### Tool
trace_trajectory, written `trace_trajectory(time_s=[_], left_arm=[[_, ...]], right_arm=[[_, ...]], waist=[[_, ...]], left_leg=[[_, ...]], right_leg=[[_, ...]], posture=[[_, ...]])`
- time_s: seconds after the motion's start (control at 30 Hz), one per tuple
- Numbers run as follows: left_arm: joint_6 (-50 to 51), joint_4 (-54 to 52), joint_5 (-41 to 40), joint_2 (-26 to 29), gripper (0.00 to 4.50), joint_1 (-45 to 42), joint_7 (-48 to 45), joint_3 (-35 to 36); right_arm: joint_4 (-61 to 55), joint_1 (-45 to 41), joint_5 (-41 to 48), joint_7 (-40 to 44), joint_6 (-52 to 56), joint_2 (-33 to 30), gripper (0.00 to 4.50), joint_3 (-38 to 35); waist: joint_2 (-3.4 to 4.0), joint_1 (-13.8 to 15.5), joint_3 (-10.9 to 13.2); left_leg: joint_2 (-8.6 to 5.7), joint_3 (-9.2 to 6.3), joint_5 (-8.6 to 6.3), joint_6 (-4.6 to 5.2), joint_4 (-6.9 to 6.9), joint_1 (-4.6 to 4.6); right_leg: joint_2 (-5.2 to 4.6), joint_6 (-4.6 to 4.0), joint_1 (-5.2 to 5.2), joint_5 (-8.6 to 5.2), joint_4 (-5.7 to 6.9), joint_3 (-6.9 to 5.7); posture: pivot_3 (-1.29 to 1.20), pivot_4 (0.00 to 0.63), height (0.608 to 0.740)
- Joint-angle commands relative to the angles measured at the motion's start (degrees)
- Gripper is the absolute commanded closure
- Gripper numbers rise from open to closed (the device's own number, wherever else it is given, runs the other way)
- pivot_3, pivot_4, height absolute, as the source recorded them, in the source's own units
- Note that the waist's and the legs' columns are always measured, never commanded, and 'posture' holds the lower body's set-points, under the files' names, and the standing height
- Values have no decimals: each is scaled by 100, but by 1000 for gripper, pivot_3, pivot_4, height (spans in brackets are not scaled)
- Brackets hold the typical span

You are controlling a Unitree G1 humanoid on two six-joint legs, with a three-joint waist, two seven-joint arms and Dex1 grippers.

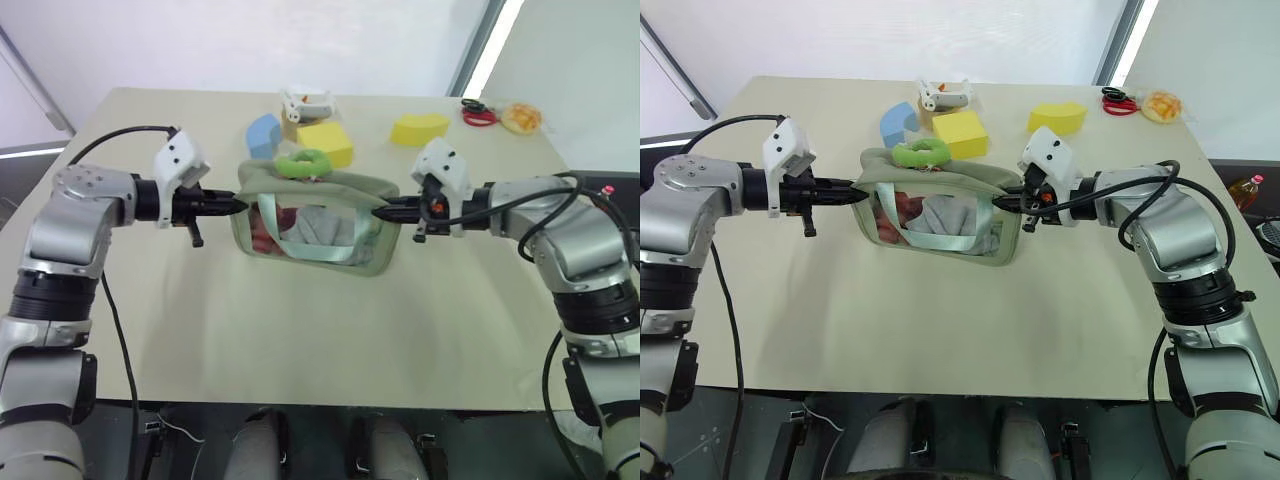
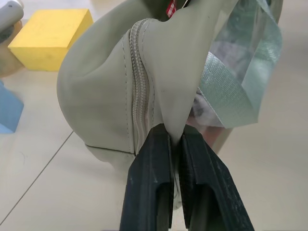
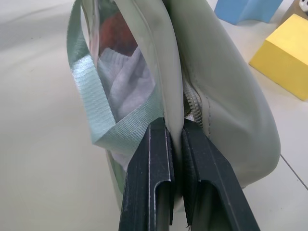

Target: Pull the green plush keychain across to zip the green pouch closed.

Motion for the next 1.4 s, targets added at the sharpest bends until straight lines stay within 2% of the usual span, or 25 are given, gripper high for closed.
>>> trace_trajectory(time_s=[0.03, 0.17, 0.2, 0.27, 0.37, 0.5, 0.6, 0.8, 1.07, 1.17, 1.3, 1.33, 1.4], left_arm=[[-95, -106, 41, 84, 4500, 9, -46, -18], [-60, -209, -17, 107, 4500, 103, -79, 0], [-61, -235, -20, 112, 4500, 118, -80, -2], [-44, -259, -27, 100, 4500, 130, -63, -6], [-34, -263, -22, 79, 4500, 115, -48, -28], [-46, -249, 8, -6, 4500, 53, -1, -68], [-16, -292, 6, -33, 4500, 55, 9, -79], [15, -410, 5, -51, 4500, 143, 48, -84], [2, -423, 51, -14, 4500, 172, 131, -51], [-21, -396, 74, -57, 4500, 157, 169, -66], [-101, -298, 132, -129, 4500, 78, 222, -101], [-119, -269, 145, -143, 4500, 59, 233, -105], [-142, -246, 157, -155, 4500, 46, 244, -110]], right_arm=[[-544, 133, 399, 373, 452, -614, 3325, -514], [-806, 1, 840, 801, 822, -1220, 1333, -784], [-761, -159, 956, 838, 924, -1234, 1333, -835], [-380, -737, 1057, 570, 1121, -882, 1333, -881], [395, -1554, 1017, -118, 1372, -17, 1333, -911], [1801, -2420, 535, -855, 1015, 1302, 1333, -548], [2738, -2781, 250, -989, 682, 1830, 1333, -402], [3736, -2874, -264, -974, 430, 2273, 1333, 11], [3408, -2775, -310, -438, 588, 2211, 1333, 156], [3396, -2760, -326, -462, 545, 2193, 2170, 62], [3026, -2682, -242, -347, 732, 1996, 4255, -3], [2906, -2650, -229, -350, 794, 1930, 4454, -29], [2693, -2601, -213, -389, 898, 1791, 4454, -110]], waist=[[0, 36, 0], [0, 20, 0], [2, 7, -1], [7, -44, -4], [8, -115, -5], [8, -114, -5], [8, -85, -4], [8, -110, -4], [8, -115, -4], [8, -117, -4], [8, -101, -4], [8, -98, -4], [8, -88, -4]], left_leg=[[0, 0, 0, 0, 0, -1], [-1, 1, -3, 6, 4, -4], [-1, 0, -3, 5, 4, 0], [2, 2, -3, 5, 2, 6], [2, 3, -3, 4, -2, 9], [0, 4, -2, 4, -2, -1], [0, 1, -2, 4, -1, -3], [-3, 0, -2, 4, 0, -6], [-2, -1, -2, 4, -2, -4], [-2, 0, -2, 4, -2, -4], [-2, -1, -2, 4, -2, -4], [-2, -1, -2, 4, -2, -5], [-3, -2, -2, 4, -2, -5]], right_leg=[[0, 0, 0, 0, 0, 0], [-2, 0, 0, 0, -2, 0], [-2, 0, 1, 0, -3, 0], [-1, 0, 0, 0, -4, 1], [-1, -1, -1, 0, -1, 2], [-1, 0, -2, 0, 3, 0], [-1, 0, -2, 0, 7, -3], [-4, 0, -2, 0, 6, -3], [-4, 0, -3, 0, 8, -3], [-4, 0, -3, 0, 7, -3], [-4, 0, -3, 0, 7, -3], [-4, 0, -2, 0, 7, -3], [-4, 0, -2, 0, 7, -3]], posture=[[0, 150, 740], [0, 150, 740], [0, 150, 740], [0, 150, 740], [0, 150, 740], [0, 150, 740], [0, 150, 740], [0, 150, 740], [0, 150, 740], [0, 150, 740], [0, 150, 740], [0, 150, 740], [0, 150, 740]])
